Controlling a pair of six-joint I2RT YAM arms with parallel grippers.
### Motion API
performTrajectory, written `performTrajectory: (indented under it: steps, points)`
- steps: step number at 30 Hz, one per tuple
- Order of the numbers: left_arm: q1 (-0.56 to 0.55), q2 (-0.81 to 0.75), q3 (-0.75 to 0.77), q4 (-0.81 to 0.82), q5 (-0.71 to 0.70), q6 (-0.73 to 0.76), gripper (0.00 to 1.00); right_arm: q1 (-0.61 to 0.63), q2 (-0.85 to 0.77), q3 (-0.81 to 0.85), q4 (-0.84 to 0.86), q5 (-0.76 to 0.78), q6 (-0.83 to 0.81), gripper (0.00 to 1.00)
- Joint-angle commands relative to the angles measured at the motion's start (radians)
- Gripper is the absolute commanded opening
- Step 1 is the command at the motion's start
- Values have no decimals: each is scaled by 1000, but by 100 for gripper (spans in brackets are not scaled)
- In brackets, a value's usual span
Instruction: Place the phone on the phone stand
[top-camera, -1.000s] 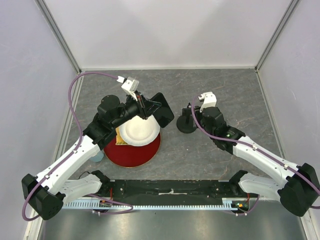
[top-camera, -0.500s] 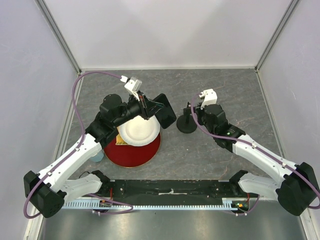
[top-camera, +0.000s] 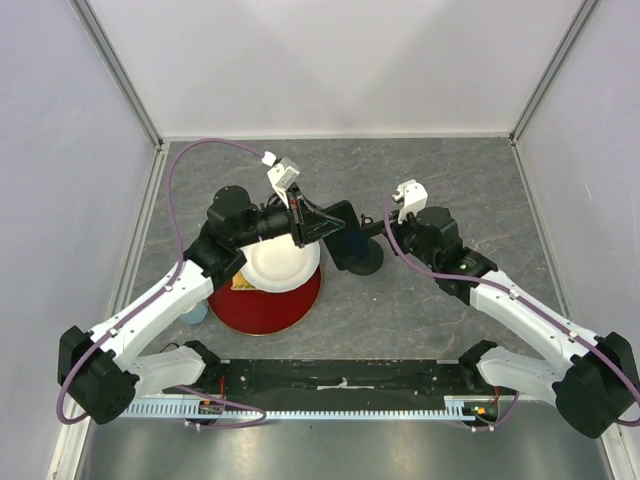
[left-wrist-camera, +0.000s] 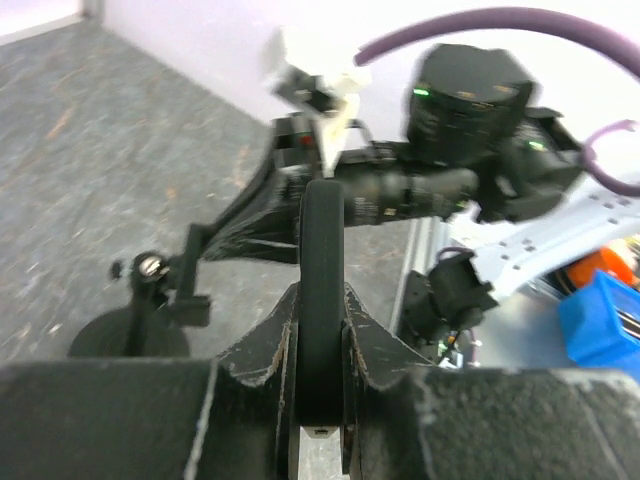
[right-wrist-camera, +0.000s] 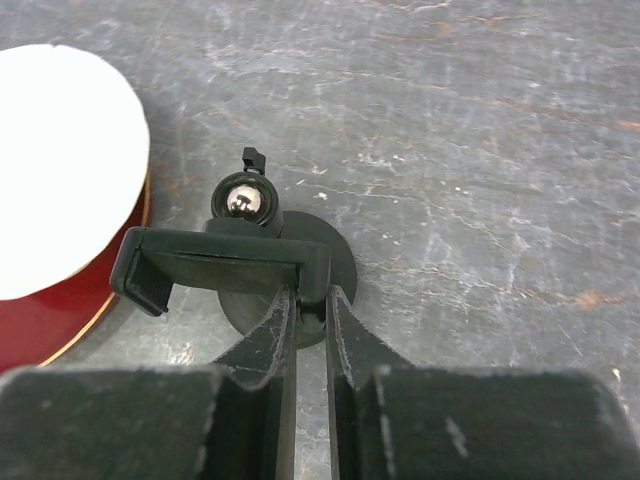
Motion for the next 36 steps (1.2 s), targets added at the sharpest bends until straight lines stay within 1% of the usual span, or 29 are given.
performTrajectory:
  steps: [1, 3, 4, 6, 7, 8, 10, 12, 17, 21, 23, 25, 27, 28, 32, 36]
  points:
    - [-4, -23, -34, 330, 264, -45, 2, -48, 3, 39, -25, -303, -19, 0]
    - [-8, -35, -53, 369, 293, -13, 2, -66, 13, 41, -27, -348, -21, 0]
    - [-12, -35, -59, 374, 308, 27, 2, -69, 22, 49, -29, -371, -21, 0]
    - [-37, -27, -48, 375, 331, 78, 2, -73, 31, 58, -42, -432, -36, 0]
    - [-47, -9, -39, 372, 341, 136, 2, -74, 40, 67, -53, -451, -42, 0]
    - [-54, 5, -28, 372, 374, 159, 2, -76, 43, 70, -56, -490, -56, 0]
    - [-65, 69, 21, 371, 437, 222, 2, -80, 53, 79, -71, -521, -67, 0]
    - [-68, 114, 77, 364, 533, 285, 2, -88, 59, 81, -78, -575, -79, 0]
    - [-68, 261, 189, 344, 633, 345, 2, -132, 70, 96, -84, -669, -81, 0]
    - [-67, 322, 219, 380, 631, 386, 2, -174, 82, 108, -85, -744, -67, 0]
    - [-68, 348, 229, 386, 615, 405, 2, -183, 85, 107, -81, -753, -65, 0]
    - [-68, 362, 205, 441, 591, 422, 2, -188, 89, 105, -76, -768, -62, 0]
    - [-68, 387, 182, 534, 572, 422, 2, -191, 94, 104, -75, -775, -59, 0]
    - [-68, 398, 186, 542, 574, 422, 2, -194, 94, 104, -76, -782, -59, 0]
    - [-65, 445, 206, 542, 586, 468, 2, -197, 91, 101, -75, -794, -59, 0]
    - [-50, 471, 226, 495, 600, 521, 2, -201, 91, 98, -70, -798, -64, 0]
